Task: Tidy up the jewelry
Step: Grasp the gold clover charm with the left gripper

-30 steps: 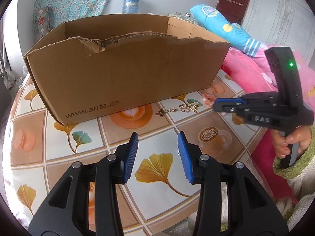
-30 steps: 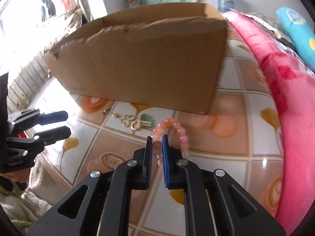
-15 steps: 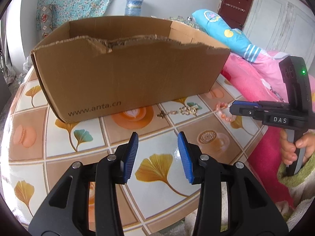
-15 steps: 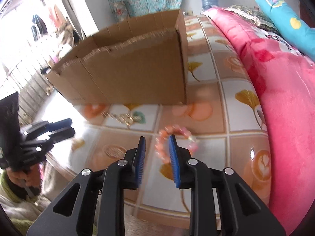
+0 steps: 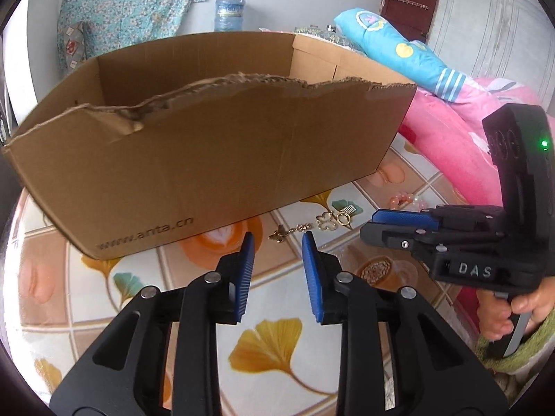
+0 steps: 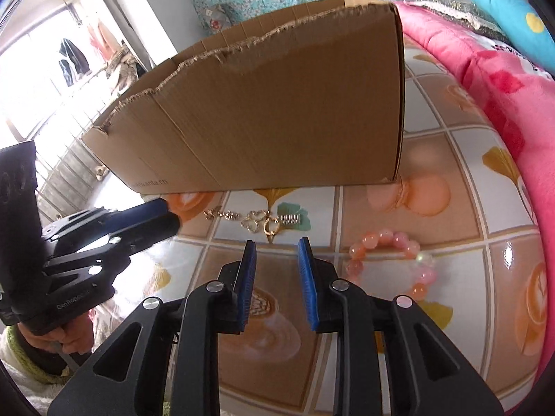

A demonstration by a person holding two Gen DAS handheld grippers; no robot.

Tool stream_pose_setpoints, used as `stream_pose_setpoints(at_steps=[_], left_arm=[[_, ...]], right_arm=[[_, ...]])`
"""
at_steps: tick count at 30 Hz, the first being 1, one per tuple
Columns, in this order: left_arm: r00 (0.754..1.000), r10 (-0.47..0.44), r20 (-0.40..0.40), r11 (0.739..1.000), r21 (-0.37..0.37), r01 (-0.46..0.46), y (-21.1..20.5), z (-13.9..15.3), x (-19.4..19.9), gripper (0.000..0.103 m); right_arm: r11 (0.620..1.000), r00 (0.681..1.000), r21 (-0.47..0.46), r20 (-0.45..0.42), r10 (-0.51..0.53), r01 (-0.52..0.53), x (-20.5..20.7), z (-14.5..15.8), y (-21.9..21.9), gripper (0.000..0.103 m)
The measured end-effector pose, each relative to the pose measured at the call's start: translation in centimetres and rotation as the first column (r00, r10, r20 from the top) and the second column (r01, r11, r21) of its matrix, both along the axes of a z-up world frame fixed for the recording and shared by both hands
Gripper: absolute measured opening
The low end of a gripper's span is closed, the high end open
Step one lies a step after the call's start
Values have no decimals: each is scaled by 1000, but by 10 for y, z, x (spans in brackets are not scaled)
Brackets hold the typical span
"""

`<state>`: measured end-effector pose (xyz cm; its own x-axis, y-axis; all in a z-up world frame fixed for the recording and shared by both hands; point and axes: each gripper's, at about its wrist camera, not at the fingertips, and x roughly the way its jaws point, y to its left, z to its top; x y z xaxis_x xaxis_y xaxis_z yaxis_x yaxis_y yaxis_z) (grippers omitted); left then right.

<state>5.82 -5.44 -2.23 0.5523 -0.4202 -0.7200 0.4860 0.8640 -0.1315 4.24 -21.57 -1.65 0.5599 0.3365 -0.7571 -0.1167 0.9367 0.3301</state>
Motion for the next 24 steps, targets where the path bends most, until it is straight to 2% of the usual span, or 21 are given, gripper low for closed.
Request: stream_pose_setpoints(at_steps=[5, 11, 24], left_arm=[[999, -18, -27, 1000, 11, 18, -12, -7, 6, 19], [999, -15, -49, 999, 31, 16, -16, -14, 11, 18], [999, -30, -19, 999, 40, 30, -19, -14, 17, 18]], right_arm=[[999, 1000, 34, 8, -7, 7, 1, -2, -2, 25], [998, 1000, 60, 15, -8, 7, -2, -2, -7, 25], [996, 1000, 87, 26, -4, 2, -5, -4, -15, 25]])
